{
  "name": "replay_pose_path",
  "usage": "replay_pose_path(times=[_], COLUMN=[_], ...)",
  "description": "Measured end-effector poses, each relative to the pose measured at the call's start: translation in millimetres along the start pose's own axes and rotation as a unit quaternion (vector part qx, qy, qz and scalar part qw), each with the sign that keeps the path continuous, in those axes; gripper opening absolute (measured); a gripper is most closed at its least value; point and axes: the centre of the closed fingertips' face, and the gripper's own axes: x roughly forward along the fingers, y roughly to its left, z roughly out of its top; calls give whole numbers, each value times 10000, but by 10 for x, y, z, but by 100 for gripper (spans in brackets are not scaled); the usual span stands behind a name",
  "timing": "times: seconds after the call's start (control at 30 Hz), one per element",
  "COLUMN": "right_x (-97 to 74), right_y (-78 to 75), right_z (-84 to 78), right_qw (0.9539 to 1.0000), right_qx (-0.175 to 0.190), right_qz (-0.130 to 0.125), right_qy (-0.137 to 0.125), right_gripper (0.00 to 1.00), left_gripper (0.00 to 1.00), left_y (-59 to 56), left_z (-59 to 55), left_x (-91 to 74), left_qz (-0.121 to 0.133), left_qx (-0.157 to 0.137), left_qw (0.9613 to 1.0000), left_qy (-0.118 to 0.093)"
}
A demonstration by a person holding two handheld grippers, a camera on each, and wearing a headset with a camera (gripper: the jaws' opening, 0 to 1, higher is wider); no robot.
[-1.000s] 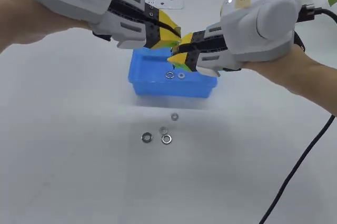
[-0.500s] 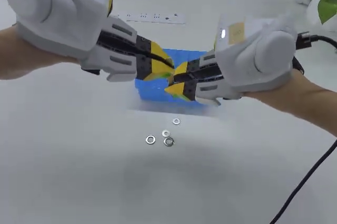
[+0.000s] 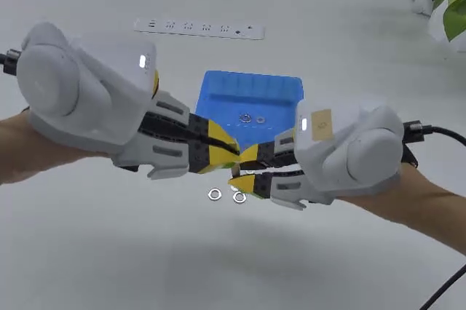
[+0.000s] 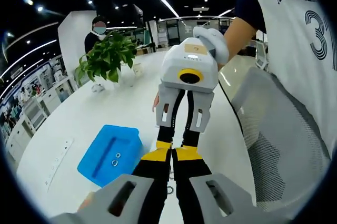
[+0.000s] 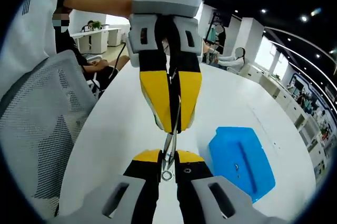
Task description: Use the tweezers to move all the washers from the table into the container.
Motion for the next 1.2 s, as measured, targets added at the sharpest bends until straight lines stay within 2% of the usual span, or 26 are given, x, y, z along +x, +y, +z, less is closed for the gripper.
replay_pose_path(times=[0.17, 0.47, 0.73, 1.2], right_x=[29, 79, 86, 140], right_y=[72, 123, 58, 20], right_z=[-67, -136, -175, -248], right_qw=[9999, 9997, 9994, 9988], right_qx=[119, 249, 310, 466], right_qz=[36, 43, -131, -124], right_qy=[34, 49, 42, 19], right_gripper=[11, 11, 11, 11], left_gripper=[6, 6, 6, 6], left_y=[-30, -64, -16, 15], left_z=[-95, -159, -188, -249], left_x=[11, 71, 86, 155], left_qz=[-4, -77, -32, -35], left_qx=[-184, -278, -284, -294], left_qw=[9998, 9996, 9996, 9994], left_qy=[-5, 26, 51, 166])
